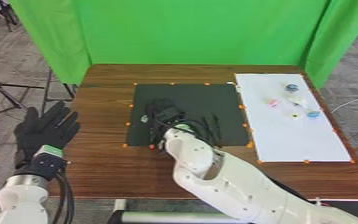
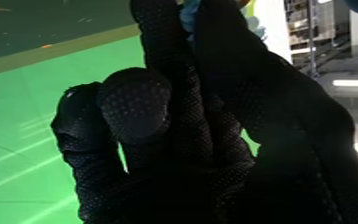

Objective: Arrange flowers

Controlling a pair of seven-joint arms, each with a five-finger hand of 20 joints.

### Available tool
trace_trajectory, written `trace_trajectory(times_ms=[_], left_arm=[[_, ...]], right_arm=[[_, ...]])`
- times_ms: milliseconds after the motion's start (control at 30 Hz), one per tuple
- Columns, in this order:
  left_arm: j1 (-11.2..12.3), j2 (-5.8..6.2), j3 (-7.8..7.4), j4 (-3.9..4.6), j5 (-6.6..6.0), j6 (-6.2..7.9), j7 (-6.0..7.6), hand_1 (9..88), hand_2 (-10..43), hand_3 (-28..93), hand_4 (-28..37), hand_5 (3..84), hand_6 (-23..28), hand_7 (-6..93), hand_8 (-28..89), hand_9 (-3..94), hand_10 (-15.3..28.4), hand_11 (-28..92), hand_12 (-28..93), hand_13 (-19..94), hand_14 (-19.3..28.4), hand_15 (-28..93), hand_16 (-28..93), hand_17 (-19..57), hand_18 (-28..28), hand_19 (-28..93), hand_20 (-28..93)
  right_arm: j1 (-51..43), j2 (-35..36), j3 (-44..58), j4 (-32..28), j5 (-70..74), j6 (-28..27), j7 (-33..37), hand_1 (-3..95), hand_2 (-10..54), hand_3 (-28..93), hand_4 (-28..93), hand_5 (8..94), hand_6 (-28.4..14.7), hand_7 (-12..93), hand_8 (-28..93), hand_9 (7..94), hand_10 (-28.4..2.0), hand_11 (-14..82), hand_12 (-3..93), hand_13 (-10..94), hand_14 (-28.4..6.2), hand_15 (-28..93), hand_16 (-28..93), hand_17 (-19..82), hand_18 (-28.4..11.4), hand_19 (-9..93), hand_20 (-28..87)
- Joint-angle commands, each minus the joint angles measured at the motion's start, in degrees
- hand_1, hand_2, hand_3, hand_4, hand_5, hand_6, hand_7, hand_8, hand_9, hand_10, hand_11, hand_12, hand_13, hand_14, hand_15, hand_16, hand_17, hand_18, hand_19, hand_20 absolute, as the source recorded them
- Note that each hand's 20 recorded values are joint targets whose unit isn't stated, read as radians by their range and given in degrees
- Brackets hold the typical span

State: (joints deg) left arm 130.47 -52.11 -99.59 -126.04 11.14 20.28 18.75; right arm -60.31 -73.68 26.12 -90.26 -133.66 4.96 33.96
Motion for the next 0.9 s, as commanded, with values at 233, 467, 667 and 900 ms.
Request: trace_trajectory(times_ms=[233, 467, 667, 900], left_arm=[[0.1, -0.35, -0.98, -0.38, 2.7, 0.48, -2.99, 30.7, 11.7, 71, -28.2, 40.2, 7.6, 17.3, -10, 31.7, 14.3, 27, 9, 23, 13.8, 41, -10, -4.7, 11.5, 30, 9], [-0.3, -0.53, -1.09, -0.12, 3.36, 0.46, -3.57, 35.9, 7.3, 70, -26.3, 40.0, 7.3, 18.9, -10, 31.7, 13.9, 28, 8, 23, 13.7, 41, -11, -4.7, 11.8, 31, 9], [-0.6, -0.53, -0.57, 0.19, 2.82, -0.01, -2.9, 37.2, 6.2, 70, -25.2, 40.1, 7.3, 18.9, -11, 31.9, 13.9, 28, 8, 23, 13.6, 42, -11, -4.4, 11.5, 31, 8], [-0.4, -0.91, -1.0, 0.26, 2.47, -0.57, -2.84, 37.6, 5.5, 70, -24.5, 40.0, 7.3, 18.9, -11, 31.8, 13.8, 28, 7, 23, 13.3, 42, -12, -4.2, 11.3, 31, 8]], right_arm=[[-0.8, -0.9, 0.3, -2.4, -2.6, -0.8, -0.4, 56.4, -9.5, 72, -28, 67.6, -2.5, 36, 4, 78.4, -11.0, 10.1, 30.7, 74, -8.4, 68, 35, 39, -25.0, 88, 38], [-1.3, -1.0, 0.6, -2.4, -2.3, -1.7, -0.5, 50.8, -9.5, 74, -28, 66.7, -2.6, 31, 3, 73.2, -13.4, 19.3, 20.6, 72, -9.3, 67, 32, 37, -25.4, 87, 39], [-1.8, -0.7, 0.9, -2.9, -2.2, -3.4, -0.3, 45.1, -9.5, 77, -28, 66.1, -1.9, 29, -5, 71.4, -14.0, 20.2, 18.2, 71, -9.5, 67, 30, 37, -25.6, 86, 39], [-1.9, -0.7, 0.7, -3.2, -1.8, -4.1, 0.1, 42.6, -9.5, 79, -28, 64.5, -2.4, 28, -14, 69.6, -14.6, 19.5, 17.9, 71, -9.6, 67, 30, 36, -25.9, 86, 39]])
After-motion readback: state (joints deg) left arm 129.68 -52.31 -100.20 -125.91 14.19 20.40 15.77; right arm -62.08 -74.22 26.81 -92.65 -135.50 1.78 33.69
